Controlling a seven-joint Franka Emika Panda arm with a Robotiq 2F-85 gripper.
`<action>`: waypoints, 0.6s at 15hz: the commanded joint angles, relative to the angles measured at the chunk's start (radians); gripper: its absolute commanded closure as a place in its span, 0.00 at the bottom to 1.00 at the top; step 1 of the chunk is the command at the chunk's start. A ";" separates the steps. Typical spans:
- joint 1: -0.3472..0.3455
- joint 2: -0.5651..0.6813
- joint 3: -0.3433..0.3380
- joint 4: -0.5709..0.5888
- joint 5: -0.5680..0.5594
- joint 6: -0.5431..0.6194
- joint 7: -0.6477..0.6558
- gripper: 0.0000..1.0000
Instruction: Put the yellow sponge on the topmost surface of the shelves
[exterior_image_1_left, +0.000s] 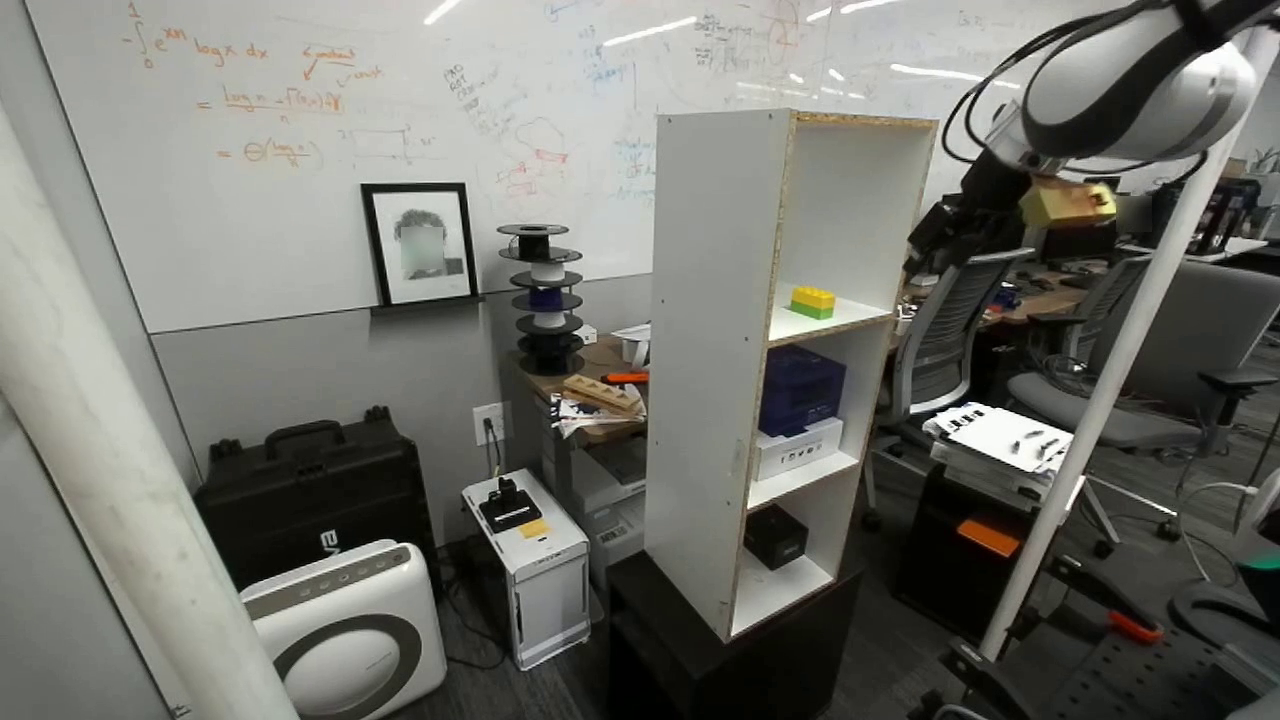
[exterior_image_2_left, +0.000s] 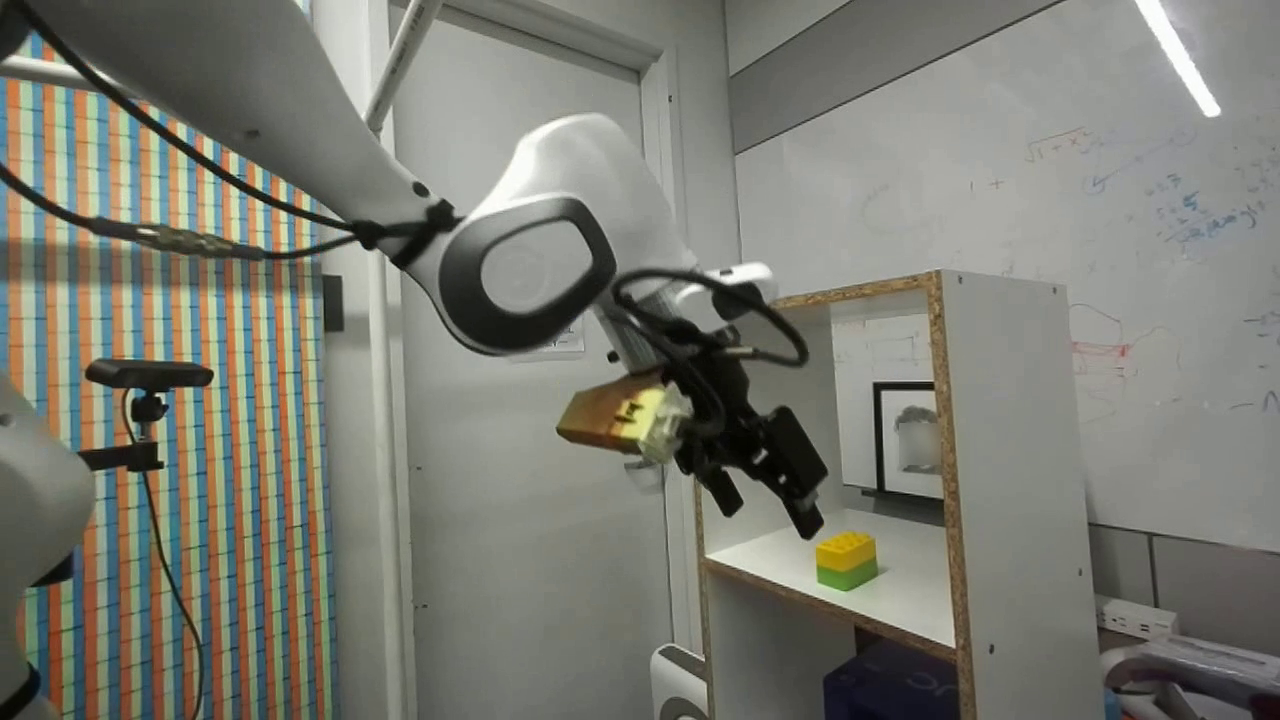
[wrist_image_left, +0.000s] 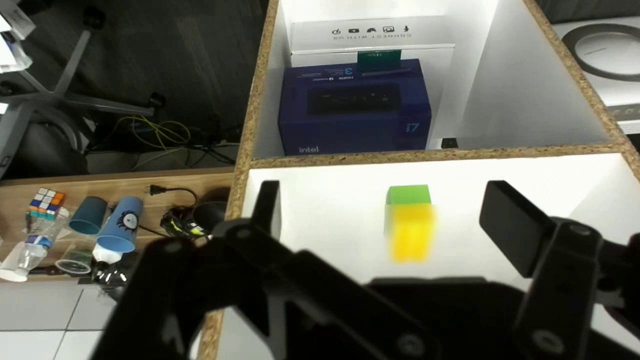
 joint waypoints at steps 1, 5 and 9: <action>0.086 0.248 -0.013 0.103 0.151 0.154 -0.052 0.00; 0.151 0.401 0.003 0.211 0.338 0.220 -0.103 0.00; 0.122 0.480 0.054 0.308 0.464 0.250 -0.158 0.00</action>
